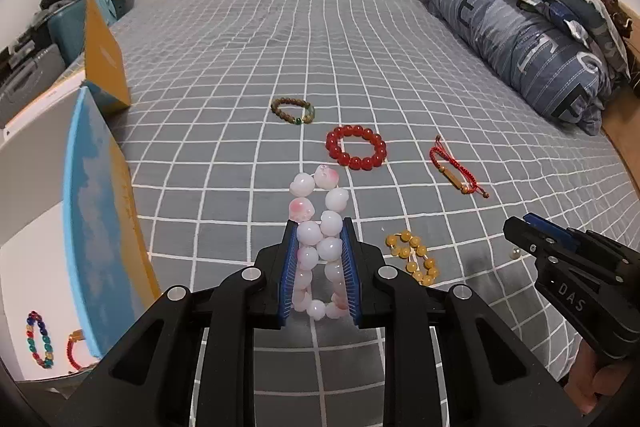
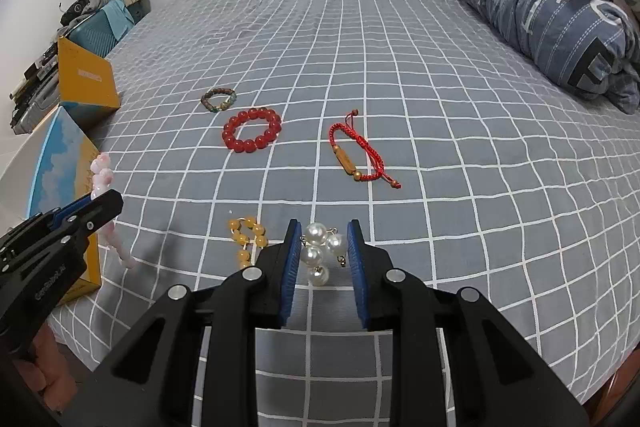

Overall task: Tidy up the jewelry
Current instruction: 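Carry the pink bracelet and pearl earrings toward the white box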

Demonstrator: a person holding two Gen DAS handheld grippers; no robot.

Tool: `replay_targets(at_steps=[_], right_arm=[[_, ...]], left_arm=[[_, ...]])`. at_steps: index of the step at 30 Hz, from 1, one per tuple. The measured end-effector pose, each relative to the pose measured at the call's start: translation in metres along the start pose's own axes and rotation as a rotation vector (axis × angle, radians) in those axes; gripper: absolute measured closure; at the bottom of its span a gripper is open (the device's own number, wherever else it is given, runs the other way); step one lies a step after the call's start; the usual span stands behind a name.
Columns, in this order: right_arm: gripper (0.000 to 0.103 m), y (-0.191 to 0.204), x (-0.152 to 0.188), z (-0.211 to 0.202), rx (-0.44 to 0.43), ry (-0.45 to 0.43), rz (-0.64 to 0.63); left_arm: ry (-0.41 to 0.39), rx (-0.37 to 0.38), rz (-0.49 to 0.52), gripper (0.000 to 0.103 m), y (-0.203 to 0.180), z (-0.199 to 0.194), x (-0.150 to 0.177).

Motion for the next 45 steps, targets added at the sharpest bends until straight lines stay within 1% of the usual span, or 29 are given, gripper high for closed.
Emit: replay_targets(at_steps=[9,13,18,26,30,34,42,45], right_arm=[[0.080,0.012,-0.011,-0.015,0.027,-0.039,-0.031],[0.080,0.020,-0.020,-0.021,0.021,-0.053,-0.039],[0.080,0.031,-0.030,-0.026,0.016,-0.067,-0.050],[0.080,0.056,-0.049,-0.039,0.023,-0.099,-0.079],[0.080,0.075,-0.059,-0.042,0.010,-0.101,-0.099],[0.080,0.097,-0.070,-0.045,-0.018,-0.117,-0.116],[0.080,0.152,-0.086,-0.049,-0.064,-0.151,-0.189],[0.080,0.174,-0.088,-0.051,-0.083,-0.162,-0.217]], left_arm=[[-0.042,0.020,-0.014,0.082,0.009,-0.027,-0.007],[-0.063,0.028,-0.021,0.082,0.015,-0.041,-0.010],[-0.083,0.021,-0.037,0.082,0.025,-0.054,-0.015],[-0.154,0.024,-0.071,0.082,0.045,-0.094,-0.023],[-0.183,0.012,-0.098,0.082,0.063,-0.118,-0.027],[-0.207,-0.009,-0.133,0.082,0.087,-0.133,-0.029],[-0.232,-0.085,-0.198,0.082,0.139,-0.149,-0.032],[-0.250,-0.103,-0.218,0.082,0.157,-0.156,-0.030]])
Point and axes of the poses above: each gripper's, at about its wrist camera, not at the fingertips, and z roughly the way its jaws point, y to its left, x to its underside, the point moved 1 cm from there along z, roughly the way its jaws point, and after that the axes turned 14 degrees about -z, right-handed, at the moved point
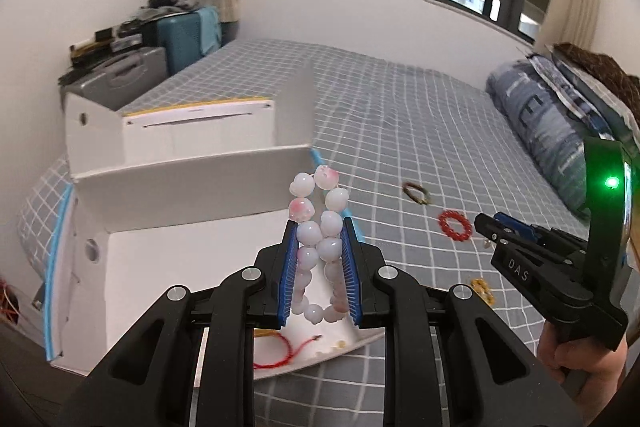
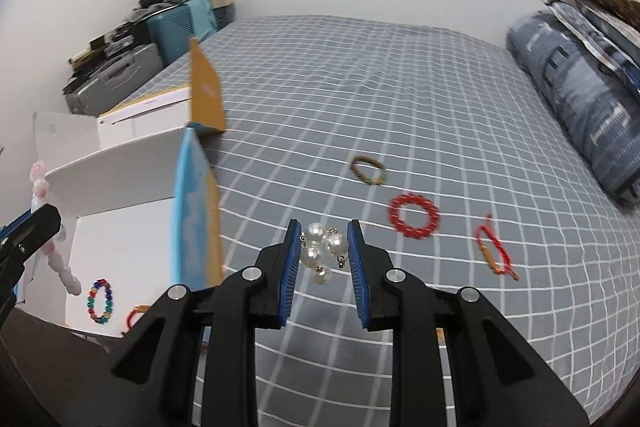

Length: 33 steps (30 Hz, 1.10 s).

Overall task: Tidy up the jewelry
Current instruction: 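Carry the pink bracelet and pearl earrings toward the white box, then open left tool to drop pink bracelet while right tool drops pearl earrings in box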

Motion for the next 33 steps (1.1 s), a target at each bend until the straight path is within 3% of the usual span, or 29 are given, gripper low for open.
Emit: replay_targets(at_steps=[8,15,25,33], right_arm=[[0.080,0.082,-0.025,-0.013,-0.097,-0.065,-0.112],[0.080,0.139,-0.032,0.000,-0.156,-0.060,-0.190],[0.080,0.186,-0.024,0.044,-0.197,0.040,-0.254],[0.080,0.200,-0.017,0.077,-0.204,0.183,-0.258]], left_arm=[[-0.011,-0.082,-0.056,0.082,0.051,-0.003,-0.007],[-0.001,-0.153,-0.087,0.082,0.088,-0.001,-0.007],[0.087,-0.211,-0.122,0.082,0.127,0.025,0.000],[0.203,-0.276,-0.177,0.082,0.161,0.053,0.007]])
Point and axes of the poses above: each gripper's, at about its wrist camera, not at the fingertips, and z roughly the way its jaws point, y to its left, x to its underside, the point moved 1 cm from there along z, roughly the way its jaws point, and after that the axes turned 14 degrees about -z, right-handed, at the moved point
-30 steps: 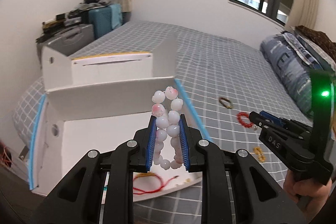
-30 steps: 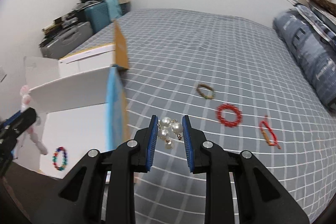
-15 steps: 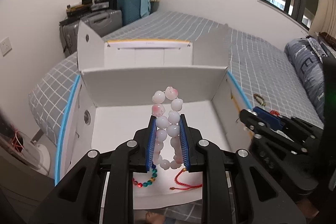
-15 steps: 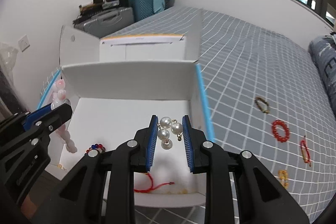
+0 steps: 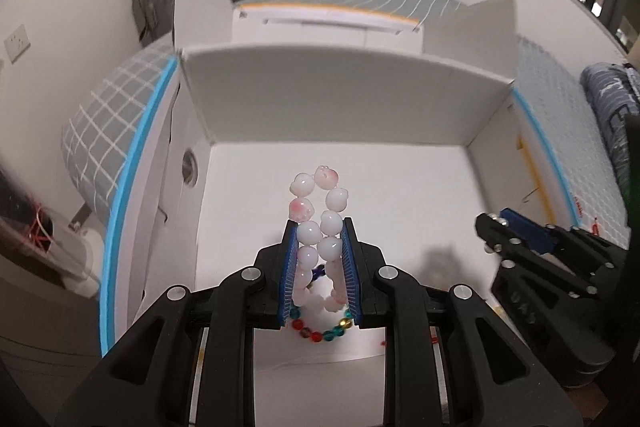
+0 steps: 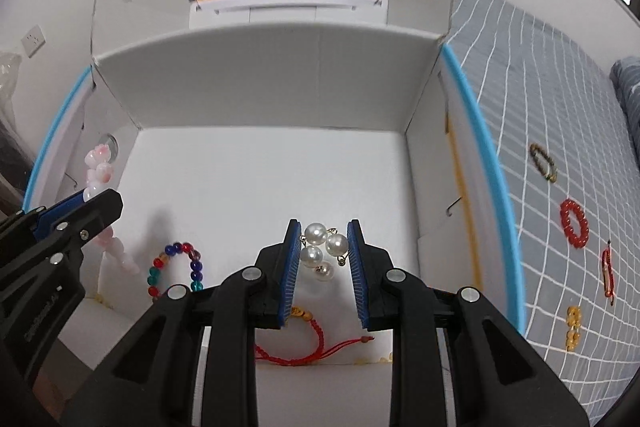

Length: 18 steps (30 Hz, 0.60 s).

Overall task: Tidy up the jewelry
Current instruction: 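Open left tool to drop pink bracelet while right tool drops pearl earrings in box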

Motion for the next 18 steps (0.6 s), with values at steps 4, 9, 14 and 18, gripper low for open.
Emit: replay_targets(at_steps=[4,9,14,18], right_arm=[[0.080,0.005,0.000,0.010,0.001,0.035,-0.004],[0.080,0.005,0.000,0.015,-0.003,0.056,0.009],[0.071,0.003,-0.001,0.016,-0.017,0.063,0.019],[0.053,0.004,-0.003,0.011,-0.025,0.046,0.016]], left_arm=[[0.037,-0.014,-0.003,0.082,0.005,0.010,0.001],[0.040,-0.035,0.011,0.082,0.005,0.014,0.003],[0.046,-0.044,0.011,0.079,0.005,0.015,0.002],[0.028,-0.052,0.001,0.056,0.006,0.008,0.002]])
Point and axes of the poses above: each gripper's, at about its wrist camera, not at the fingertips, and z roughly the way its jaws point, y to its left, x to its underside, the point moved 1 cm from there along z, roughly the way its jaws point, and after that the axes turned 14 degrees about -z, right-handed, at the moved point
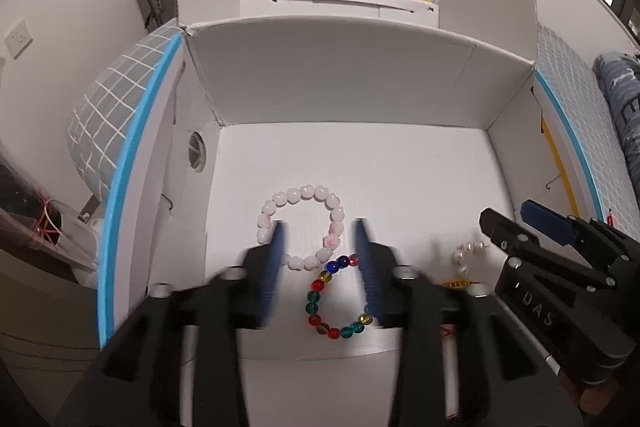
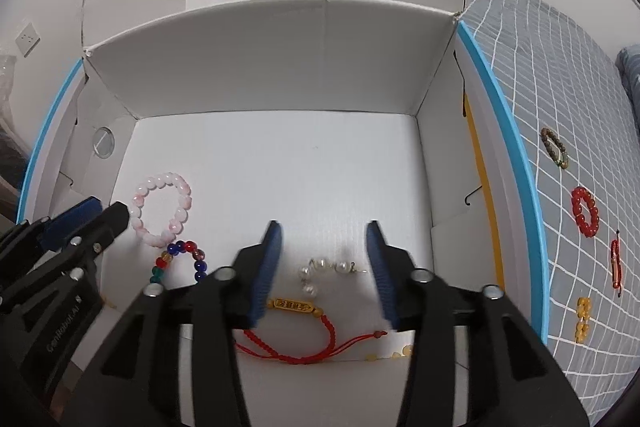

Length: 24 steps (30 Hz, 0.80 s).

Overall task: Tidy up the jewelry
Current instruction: 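Open left tool to drop pink bracelet while right tool drops pearl earrings in box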

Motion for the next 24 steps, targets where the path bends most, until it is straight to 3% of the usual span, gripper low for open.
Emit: replay_targets(at_steps=[4,10,18,24], right_arm=[[0.032,0.002,-0.001,-0.007,0.011,-0.025,-0.002],[0.016,-0.005,-0.003,-0.020,0.056,-0.074,0.024],[0.008,-0.015,-0.001,-0.035,0.094,-0.124,0.046],[0.008,-0.029,0.006,-0.051,0.110,-0.159,0.072]], left_arm=[[-0.028,-0.001,-0.011,0.036,0.001,-0.008,-0.003],[-0.075,-0.025,-0.032,0.022,0.006,-0.016,-0.010],[-0.138,-0.021,-0.025,0.006,0.004,-0.032,-0.011],[-0.161,-0.012,-0.018,0.006,-0.004,-0.042,-0.010]])
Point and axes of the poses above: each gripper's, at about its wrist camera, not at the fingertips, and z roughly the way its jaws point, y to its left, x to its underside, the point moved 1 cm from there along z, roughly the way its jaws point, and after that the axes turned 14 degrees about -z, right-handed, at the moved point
